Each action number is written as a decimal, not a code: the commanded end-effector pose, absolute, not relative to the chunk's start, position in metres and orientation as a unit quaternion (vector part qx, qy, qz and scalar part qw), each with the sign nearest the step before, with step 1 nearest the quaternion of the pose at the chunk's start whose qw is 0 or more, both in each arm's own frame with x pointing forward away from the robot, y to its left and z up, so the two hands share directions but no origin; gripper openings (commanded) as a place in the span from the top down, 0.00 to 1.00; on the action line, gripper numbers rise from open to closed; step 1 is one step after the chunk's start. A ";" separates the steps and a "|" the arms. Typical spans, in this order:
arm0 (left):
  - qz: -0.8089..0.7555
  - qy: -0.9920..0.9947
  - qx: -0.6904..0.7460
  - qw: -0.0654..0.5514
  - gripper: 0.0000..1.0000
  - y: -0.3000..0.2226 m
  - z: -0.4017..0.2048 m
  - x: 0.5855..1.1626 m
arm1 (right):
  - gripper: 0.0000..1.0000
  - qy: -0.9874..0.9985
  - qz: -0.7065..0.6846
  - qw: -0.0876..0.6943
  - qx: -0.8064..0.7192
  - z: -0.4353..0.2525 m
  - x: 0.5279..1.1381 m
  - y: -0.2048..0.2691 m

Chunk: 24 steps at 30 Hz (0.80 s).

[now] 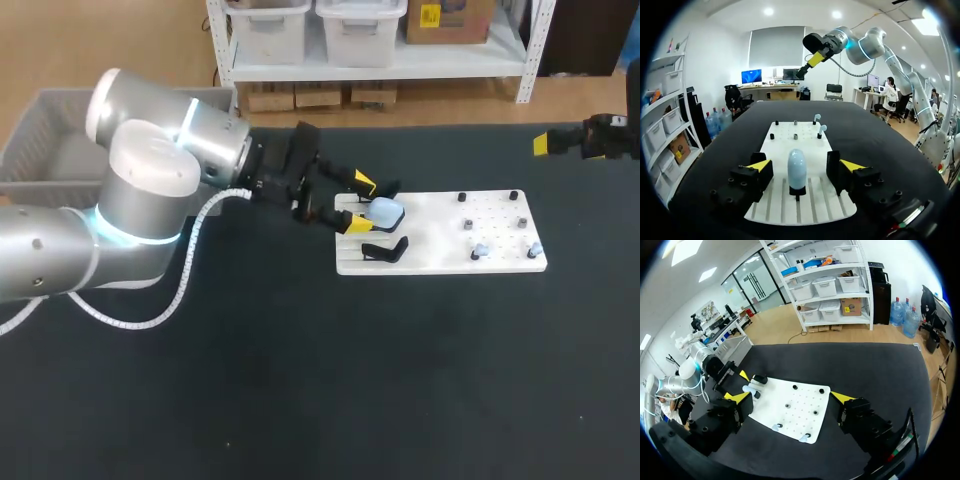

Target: Pick up each earbud case from the left stands, insert the matching earbuds, close the lid, and place the case in the box.

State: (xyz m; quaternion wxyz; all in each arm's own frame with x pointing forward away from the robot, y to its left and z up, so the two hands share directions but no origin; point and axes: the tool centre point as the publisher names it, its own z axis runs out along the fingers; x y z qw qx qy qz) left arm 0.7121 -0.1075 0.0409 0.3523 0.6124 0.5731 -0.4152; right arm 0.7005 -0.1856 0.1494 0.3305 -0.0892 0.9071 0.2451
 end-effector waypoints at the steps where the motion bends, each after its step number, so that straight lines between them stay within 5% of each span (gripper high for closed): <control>1: -0.411 0.577 0.607 0.360 0.19 -0.110 0.037 0.707 | 0.00 0.907 0.245 0.330 -0.089 0.150 0.700 -0.186; 9: -0.413 0.580 0.608 0.351 0.43 -0.112 0.031 0.711 | 0.00 0.907 0.245 0.330 -0.089 0.150 0.700 -0.186; 24: -0.412 0.589 0.608 0.337 0.40 -0.116 0.022 0.716 | 0.00 0.907 0.245 0.330 -0.089 0.150 0.700 -0.186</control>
